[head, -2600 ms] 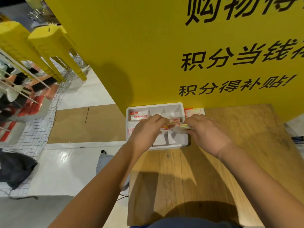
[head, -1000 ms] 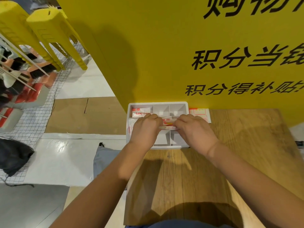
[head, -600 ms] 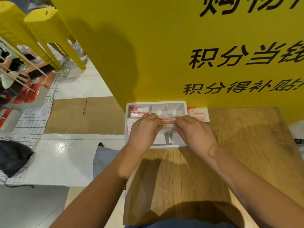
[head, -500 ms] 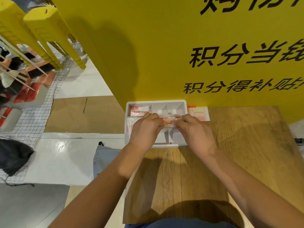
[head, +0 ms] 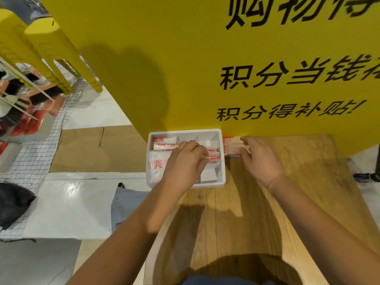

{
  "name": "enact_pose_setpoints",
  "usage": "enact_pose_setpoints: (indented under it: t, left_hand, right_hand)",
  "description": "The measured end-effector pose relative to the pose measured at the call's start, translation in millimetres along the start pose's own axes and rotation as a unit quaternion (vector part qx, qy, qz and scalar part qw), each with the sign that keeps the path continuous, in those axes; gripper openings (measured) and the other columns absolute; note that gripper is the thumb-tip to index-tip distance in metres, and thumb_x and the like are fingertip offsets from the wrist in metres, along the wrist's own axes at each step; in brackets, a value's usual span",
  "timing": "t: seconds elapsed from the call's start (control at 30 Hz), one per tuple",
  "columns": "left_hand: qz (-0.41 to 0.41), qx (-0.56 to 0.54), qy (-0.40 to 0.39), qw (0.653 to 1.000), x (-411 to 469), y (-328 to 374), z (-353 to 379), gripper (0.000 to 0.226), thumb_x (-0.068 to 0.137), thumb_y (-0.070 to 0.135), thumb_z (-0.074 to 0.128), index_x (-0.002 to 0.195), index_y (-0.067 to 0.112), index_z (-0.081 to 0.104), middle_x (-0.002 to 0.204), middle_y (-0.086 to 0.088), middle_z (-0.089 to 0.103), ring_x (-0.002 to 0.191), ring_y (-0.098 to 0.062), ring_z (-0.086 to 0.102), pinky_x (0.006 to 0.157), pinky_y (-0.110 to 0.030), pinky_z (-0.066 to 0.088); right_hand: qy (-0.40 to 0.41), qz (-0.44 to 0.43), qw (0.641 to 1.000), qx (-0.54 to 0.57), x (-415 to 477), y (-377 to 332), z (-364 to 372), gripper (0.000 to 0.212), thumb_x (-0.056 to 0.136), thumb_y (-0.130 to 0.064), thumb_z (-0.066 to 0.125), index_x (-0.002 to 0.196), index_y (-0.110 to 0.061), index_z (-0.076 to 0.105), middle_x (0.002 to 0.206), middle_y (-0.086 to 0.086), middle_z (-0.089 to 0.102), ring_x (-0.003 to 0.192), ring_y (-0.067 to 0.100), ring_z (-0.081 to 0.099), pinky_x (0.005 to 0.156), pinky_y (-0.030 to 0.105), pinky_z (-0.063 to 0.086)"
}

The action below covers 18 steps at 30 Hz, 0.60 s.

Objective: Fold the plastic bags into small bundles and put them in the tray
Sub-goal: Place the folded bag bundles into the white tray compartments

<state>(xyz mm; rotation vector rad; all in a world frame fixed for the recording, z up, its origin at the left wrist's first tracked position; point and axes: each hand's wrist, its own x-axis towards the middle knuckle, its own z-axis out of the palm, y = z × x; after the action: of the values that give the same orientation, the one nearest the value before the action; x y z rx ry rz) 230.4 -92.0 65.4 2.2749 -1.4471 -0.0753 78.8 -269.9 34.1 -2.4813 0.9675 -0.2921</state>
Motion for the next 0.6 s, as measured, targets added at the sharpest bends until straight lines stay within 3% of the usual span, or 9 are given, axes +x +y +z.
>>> enact_pose_setpoints:
  t: [0.07, 0.17, 0.23, 0.33, 0.47, 0.6]
  left_hand:
    - [0.006, 0.001, -0.009, 1.0, 6, 14, 6, 0.014, 0.093, 0.023, 0.064, 0.104, 0.018, 0.071, 0.103, 0.0, 0.065, 0.098, -0.024, 0.056, 0.081, -0.043, 0.049]
    - [0.007, 0.002, -0.026, 1.0, 12, 25, 13, 0.015, 0.094, 0.021, 0.06, 0.105, 0.02, 0.071, 0.103, 0.0, 0.064, 0.098, -0.024, 0.056, 0.082, -0.045, 0.05]
    - [-0.005, -0.001, -0.024, 1.0, 12, 25, 15, 0.016, 0.093, 0.021, 0.061, 0.105, 0.02, 0.071, 0.104, 0.001, 0.063, 0.1, -0.023, 0.056, 0.082, -0.044, 0.05]
    - [-0.015, -0.005, -0.001, 1.0, 10, 21, 14, 0.015, 0.092, 0.018, 0.063, 0.104, 0.018, 0.071, 0.103, 0.001, 0.064, 0.1, -0.023, 0.056, 0.08, -0.042, 0.051]
    - [-0.024, -0.016, 0.011, 1.0, 8, 23, 12, 0.015, 0.091, 0.016, 0.064, 0.104, 0.017, 0.071, 0.103, 0.001, 0.065, 0.099, -0.021, 0.058, 0.08, -0.038, 0.051]
    - [-0.026, -0.031, 0.013, 0.999, 2, 27, 12, 0.016, 0.091, 0.016, 0.064, 0.105, 0.019, 0.071, 0.104, 0.002, 0.066, 0.1, -0.02, 0.058, 0.083, -0.04, 0.05]
  right_hand:
    - [-0.051, -0.031, 0.996, -0.066, 15, 13, 3, 0.043, 0.099, -0.025, 0.055, 0.141, -0.018, 0.051, 0.139, 0.007, 0.056, 0.125, 0.029, 0.052, 0.101, 0.043, 0.047]
    - [-0.149, -0.079, 0.977, -0.133, 24, 22, 12, 0.043, 0.101, -0.036, 0.05, 0.142, -0.024, 0.051, 0.155, 0.004, 0.042, 0.142, 0.029, 0.038, 0.114, 0.046, 0.035]
    - [-0.141, -0.067, 0.981, -0.116, 17, 26, 15, 0.038, 0.099, -0.038, 0.054, 0.132, -0.022, 0.059, 0.151, 0.005, 0.046, 0.139, 0.03, 0.04, 0.112, 0.045, 0.036]
    - [-0.094, -0.05, 0.99, -0.094, 8, 30, 12, 0.029, 0.091, -0.035, 0.066, 0.114, -0.018, 0.064, 0.125, 0.004, 0.059, 0.119, 0.028, 0.052, 0.097, 0.042, 0.044]
    - [-0.143, 0.01, 0.984, -0.104, 12, 25, 5, 0.068, 0.081, -0.045, 0.077, 0.138, -0.02, 0.049, 0.133, 0.007, 0.051, 0.124, 0.028, 0.046, 0.102, 0.04, 0.041]
    - [-0.169, 0.043, 0.98, -0.098, 9, 20, 0, 0.062, 0.075, -0.043, 0.083, 0.125, -0.021, 0.055, 0.126, 0.004, 0.053, 0.117, 0.024, 0.051, 0.095, 0.037, 0.046]
